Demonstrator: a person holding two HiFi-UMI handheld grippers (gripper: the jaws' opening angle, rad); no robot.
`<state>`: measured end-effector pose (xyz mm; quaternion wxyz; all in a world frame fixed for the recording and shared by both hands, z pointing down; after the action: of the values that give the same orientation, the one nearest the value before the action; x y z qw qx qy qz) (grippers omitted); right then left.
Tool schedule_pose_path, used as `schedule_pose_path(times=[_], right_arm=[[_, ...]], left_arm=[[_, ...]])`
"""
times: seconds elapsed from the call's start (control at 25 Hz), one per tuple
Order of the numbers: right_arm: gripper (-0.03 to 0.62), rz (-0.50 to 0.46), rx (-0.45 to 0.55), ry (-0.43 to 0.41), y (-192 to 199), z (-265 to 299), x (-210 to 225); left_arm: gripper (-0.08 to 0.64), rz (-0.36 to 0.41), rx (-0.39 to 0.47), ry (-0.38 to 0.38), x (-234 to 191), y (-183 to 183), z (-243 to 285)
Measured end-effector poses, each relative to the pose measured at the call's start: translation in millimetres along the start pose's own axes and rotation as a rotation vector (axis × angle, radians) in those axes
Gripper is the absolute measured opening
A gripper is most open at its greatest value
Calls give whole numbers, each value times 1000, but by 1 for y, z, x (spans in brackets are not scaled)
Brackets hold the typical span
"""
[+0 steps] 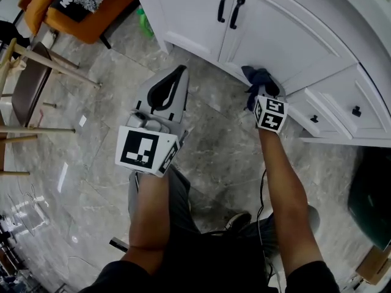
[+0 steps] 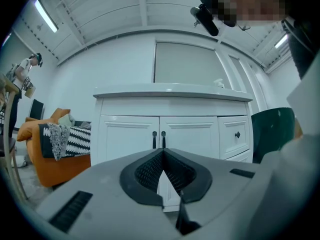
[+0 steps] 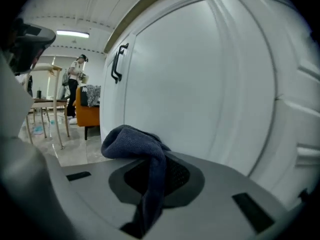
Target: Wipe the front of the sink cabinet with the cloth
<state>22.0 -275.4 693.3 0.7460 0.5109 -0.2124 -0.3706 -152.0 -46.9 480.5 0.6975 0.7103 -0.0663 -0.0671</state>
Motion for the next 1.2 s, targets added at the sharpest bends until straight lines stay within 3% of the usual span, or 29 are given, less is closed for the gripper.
schedule_pose_path(times=[0.08,0.16,0.32,0.44,0.68,0.84,1.04,1.2], right_arm=[[28,20,60,49,-16,-22,14],[28,5,178,61,-56,-49,16],[28,-175,437,-38,-164,-97,-24],[28,-193,503,-111,-212,-110,-51],[28,-128,412,-207,-262,-149,-81],[28,-126,341,-232,-315,-194,-91],[28,-100,231,-222,-398,-236,-114],[28,-30,182,-198,-449,-257,-121]], left_arm=[[3,6,1,-13,-3,0,1],[3,-1,13,-33,-8,-3,0],[3,-36,70,-82,-24,-19,-9],[3,-35,69,-100,-31,-28,-13],[3,-55,-52,-78,-35,-56,-16],[3,-82,-116,-37,-46,-108,-33],[3,-143,-200,-95,-100,-183,-63],[3,-111,-267,-91,-137,-238,-66]])
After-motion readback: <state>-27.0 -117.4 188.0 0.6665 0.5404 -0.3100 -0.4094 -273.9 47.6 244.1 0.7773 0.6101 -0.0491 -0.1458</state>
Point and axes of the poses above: the fingertips, and each gripper's own axes: z forward along the fingers, x to its right, y out of its underside, the point moved 3 cm from there along -z, backward along the fingers, and after that the axes turned 8 degrees about -y, right-handed, at the moved point
